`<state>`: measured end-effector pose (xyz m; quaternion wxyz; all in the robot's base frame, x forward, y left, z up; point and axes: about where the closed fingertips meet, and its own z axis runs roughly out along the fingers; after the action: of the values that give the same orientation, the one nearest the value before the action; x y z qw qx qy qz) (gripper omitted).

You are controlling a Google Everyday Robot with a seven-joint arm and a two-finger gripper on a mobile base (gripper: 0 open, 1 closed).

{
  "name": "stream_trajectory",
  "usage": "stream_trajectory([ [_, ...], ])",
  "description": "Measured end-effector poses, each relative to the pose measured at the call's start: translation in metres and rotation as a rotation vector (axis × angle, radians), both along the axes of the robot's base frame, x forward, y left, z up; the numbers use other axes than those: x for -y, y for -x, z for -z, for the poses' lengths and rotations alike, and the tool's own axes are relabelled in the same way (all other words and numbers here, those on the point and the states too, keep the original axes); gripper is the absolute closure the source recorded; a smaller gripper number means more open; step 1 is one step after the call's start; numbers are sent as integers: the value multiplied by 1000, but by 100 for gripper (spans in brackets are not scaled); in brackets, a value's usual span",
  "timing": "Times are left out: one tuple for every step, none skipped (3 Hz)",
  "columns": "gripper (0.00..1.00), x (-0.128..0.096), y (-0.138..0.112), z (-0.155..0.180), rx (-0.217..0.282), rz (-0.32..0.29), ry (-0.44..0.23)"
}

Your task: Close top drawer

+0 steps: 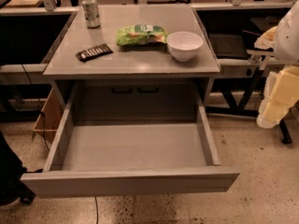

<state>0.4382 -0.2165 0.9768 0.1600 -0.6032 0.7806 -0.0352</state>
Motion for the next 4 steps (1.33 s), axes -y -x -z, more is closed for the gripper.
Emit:
stream_trajectory([
  [0, 0, 0, 0, 0, 0, 0],
  [0, -18, 9, 42, -35, -9, -36],
  [0, -37, 18, 91, -75, -26, -73],
  [0, -51, 30, 137, -109, -40, -90],
])
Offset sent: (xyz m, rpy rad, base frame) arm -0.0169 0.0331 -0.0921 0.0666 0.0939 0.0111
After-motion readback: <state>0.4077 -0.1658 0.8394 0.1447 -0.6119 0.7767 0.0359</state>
